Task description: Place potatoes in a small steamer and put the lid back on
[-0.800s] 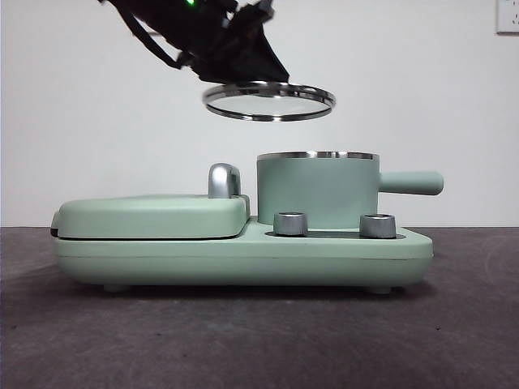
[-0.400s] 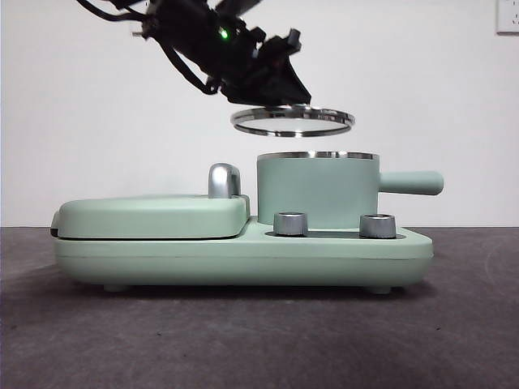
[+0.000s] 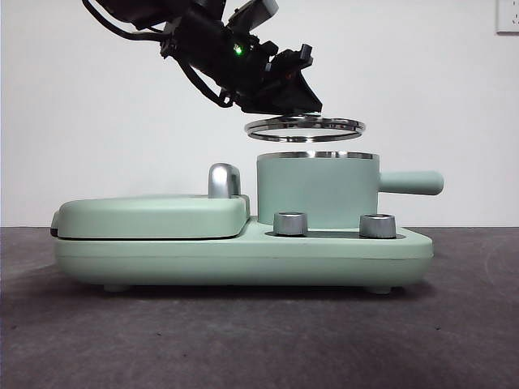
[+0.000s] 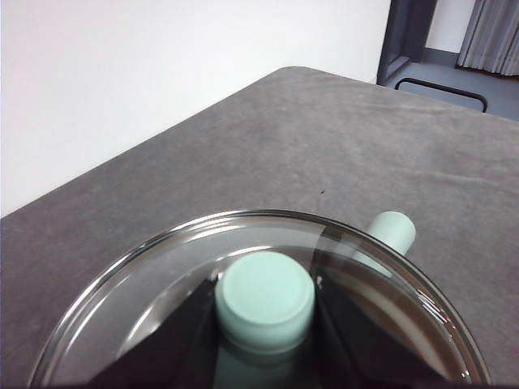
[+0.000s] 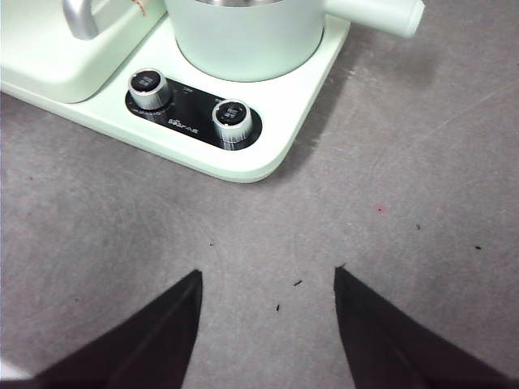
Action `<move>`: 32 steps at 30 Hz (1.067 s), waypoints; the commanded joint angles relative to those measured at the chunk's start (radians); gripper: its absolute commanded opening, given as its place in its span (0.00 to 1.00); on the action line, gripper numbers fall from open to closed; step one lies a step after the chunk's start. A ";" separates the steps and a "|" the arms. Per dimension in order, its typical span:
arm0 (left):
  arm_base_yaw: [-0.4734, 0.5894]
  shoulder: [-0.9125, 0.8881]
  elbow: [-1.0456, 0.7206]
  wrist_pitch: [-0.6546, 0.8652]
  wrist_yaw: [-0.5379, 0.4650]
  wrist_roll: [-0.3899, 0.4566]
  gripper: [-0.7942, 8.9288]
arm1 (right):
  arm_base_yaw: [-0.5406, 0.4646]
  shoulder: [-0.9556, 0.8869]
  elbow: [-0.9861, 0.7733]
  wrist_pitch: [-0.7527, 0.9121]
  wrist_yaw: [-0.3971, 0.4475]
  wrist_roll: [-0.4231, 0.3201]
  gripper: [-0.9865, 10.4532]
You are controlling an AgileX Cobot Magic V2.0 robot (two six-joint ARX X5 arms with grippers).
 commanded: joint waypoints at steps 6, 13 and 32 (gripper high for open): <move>-0.011 0.050 0.043 0.046 0.030 -0.034 0.09 | 0.006 0.002 0.006 0.006 0.006 0.005 0.30; -0.013 0.063 0.043 0.060 0.035 -0.034 0.09 | 0.006 0.002 0.006 0.005 0.006 0.006 0.30; -0.032 0.110 0.043 0.057 0.046 -0.025 0.10 | 0.006 0.002 0.006 -0.012 0.026 0.005 0.30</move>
